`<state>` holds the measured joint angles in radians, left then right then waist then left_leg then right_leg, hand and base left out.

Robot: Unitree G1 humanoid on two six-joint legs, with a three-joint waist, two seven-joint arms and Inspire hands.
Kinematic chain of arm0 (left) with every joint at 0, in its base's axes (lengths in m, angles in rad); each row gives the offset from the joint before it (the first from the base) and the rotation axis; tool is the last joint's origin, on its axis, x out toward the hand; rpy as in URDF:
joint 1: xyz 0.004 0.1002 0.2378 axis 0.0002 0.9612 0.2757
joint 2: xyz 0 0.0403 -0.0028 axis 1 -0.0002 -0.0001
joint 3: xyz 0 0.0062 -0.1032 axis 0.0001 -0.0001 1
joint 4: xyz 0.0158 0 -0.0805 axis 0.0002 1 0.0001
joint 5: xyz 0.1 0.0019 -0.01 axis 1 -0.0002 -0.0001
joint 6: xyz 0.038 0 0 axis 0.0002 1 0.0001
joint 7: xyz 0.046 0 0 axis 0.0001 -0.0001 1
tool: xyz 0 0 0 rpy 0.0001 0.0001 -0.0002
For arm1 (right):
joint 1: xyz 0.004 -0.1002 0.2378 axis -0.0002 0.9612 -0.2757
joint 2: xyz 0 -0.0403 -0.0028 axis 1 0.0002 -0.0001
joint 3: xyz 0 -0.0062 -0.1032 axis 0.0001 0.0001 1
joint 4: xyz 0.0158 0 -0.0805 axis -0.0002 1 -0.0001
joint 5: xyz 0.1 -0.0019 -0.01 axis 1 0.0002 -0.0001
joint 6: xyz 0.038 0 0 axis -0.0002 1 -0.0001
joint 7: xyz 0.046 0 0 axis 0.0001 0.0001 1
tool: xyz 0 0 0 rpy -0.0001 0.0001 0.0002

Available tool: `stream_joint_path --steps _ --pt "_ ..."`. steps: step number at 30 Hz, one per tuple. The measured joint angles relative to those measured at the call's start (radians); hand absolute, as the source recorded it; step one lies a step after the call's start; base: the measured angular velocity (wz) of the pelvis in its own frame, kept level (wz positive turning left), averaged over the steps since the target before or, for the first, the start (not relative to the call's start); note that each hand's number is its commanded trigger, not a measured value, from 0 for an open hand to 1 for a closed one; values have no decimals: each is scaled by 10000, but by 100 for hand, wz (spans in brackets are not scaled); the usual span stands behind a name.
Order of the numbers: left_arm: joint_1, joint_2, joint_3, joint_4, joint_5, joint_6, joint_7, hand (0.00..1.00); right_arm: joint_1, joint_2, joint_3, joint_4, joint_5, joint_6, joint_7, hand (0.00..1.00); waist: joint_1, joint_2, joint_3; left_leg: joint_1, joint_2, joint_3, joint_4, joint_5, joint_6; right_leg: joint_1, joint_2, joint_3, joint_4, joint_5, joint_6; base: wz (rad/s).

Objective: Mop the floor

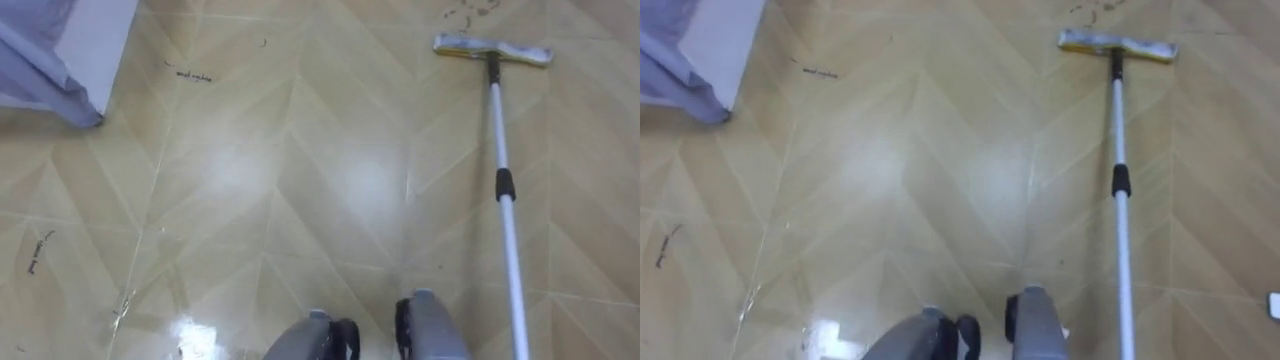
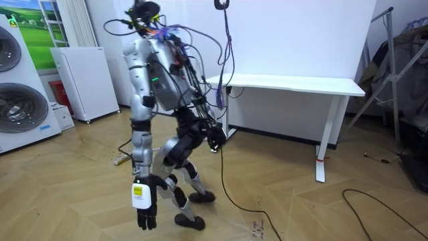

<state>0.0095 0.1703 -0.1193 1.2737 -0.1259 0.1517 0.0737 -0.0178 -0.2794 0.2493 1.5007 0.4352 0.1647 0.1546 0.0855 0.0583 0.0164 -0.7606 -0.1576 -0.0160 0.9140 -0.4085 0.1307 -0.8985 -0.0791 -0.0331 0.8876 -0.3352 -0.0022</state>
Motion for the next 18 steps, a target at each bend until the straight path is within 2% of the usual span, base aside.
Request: stream_joint_path --steps 1,2,3,4,5,6,7,8,9,10,11,12,13,14,15,16,17,18 --pt "74 15 12 41 -13 35 39 0 -169 -17 -18 14 -137 100 -34 100 11 -54 22 68 -3 -76 169 -69 -122 126 11 -40 -30 85 -93 -56" --pt "169 55 70 41 -15 132 108 0 -585 -107 -81 47 -444 315 -99 100 20 -128 46 45 49 -104 745 -150 -285 289 -56 -157 100 118 -180 -29" --pt "209 127 44 30 -240 102 181 0 -1161 -248 -72 168 -555 549 -141 100 83 -252 107 -45 162 -8 1412 -136 -443 389 -68 -290 430 -177 -294 -21" --pt "211 183 -29 18 -424 82 244 0 -1474 -332 -62 226 -561 622 -141 100 119 -315 106 -155 235 81 1814 -25 -640 396 -51 -282 614 -334 -334 -9" --pt "218 248 -171 -139 -589 83 321 0 -2066 -570 -2 254 -566 680 -137 100 236 -402 93 -500 398 190 2760 368 -1247 453 -2 -345 905 -620 -389 -4" --pt "224 282 -264 -234 -613 76 328 0 -2300 -682 42 224 -559 682 -142 100 342 -470 94 -674 520 243 3171 588 -1465 480 54 -360 996 -719 -424 -12" --pt "267 429 -451 -433 -718 6 321 0 -2856 -892 57 96 -500 671 -133 100 599 -641 117 -1103 789 434 4063 1307 -1614 526 214 -305 1210 -968 -494 -20" --pt "275 545 -454 -515 -777 -8 317 0 -3367 -1043 78 -88 -474 650 -82 100 821 -930 238 -1576 857 479 4737 2162 -1605 616 347 -106 1352 -1161 -511 -16" --pt "291 638 -443 -560 -774 -10 276 0 -3732 -1284 98 -228 -414 663 44 100 946 -1087 216 -1953 1009 450 4464 1886 -1385 698 401 -64 1376 -1283 -526 -4" --pt "291 690 -424 -558 -752 -15 235 0 -3885 -1372 125 -248 -366 653 107 100 1030 -1132 240 -2062 1125 433 4004 1604 -1264 768 415 -50 1344 -1337 -516 0" --pt "342 786 -403 -544 -748 3 182 0 -4166 -1499 137 -276 -338 651 106 100 1192 -1223 272 -2144 1351 364 2656 1352 -1234 1019 446 -53 1181 -1420 -459 0" --pt "525 849 -392 -566 -761 6 80 0 -4310 -1521 143 -282 -346 692 107 100 1240 -1256 254 -2053 1507 284 928 1385 -1287 1375 436 -64 905 -1469 -310 0" --pt "563 860 -397 -587 -751 15 5 0 -4304 -1521 142 -296 -333 710 112 100 1238 -1211 231 -1976 1543 236 119 1487 -1326 1588 422 -110 746 -1514 -251 11" --pt "779 873 -413 -575 -747 31 -153 0 -4165 -1503 120 -330 -301 743 138 100 1157 -1124 210 -1938 1599 172 -748 2071 -1122 1968 281 -239 552 -1689 -151 44" --pt "767 858 -414 -562 -667 80 -273 0 -3737 -1521 112 -378 -129 730 228 100 997 -1092 102 -1874 1393 328 -734 1990 -815 2189 84 -172 483 -1957 124 63" --pt "677 837 -411 -559 -650 105 -338 0 -3492 -1547 104 -376 4 708 250 100 925 -1043 105 -1853 1322 441 -688 1877 -638 2255 37 -73 520 -2017 224 84" --pt "511 749 -395 -572 -522 124 -464 0 -2923 -1542 39 -206 151 569 312 100 878 -919 90 -1743 1166 608 -565 1607 -383 2280 -74 156 813 -2004 308 66" --pt "420 581 -288 -647 -248 132 -471 0 -2286 -1542 42 -102 157 521 365 100 872 -788 45 -1537 926 704 -417 1298 -144 2255 -113 500 1409 -1787 531 49"
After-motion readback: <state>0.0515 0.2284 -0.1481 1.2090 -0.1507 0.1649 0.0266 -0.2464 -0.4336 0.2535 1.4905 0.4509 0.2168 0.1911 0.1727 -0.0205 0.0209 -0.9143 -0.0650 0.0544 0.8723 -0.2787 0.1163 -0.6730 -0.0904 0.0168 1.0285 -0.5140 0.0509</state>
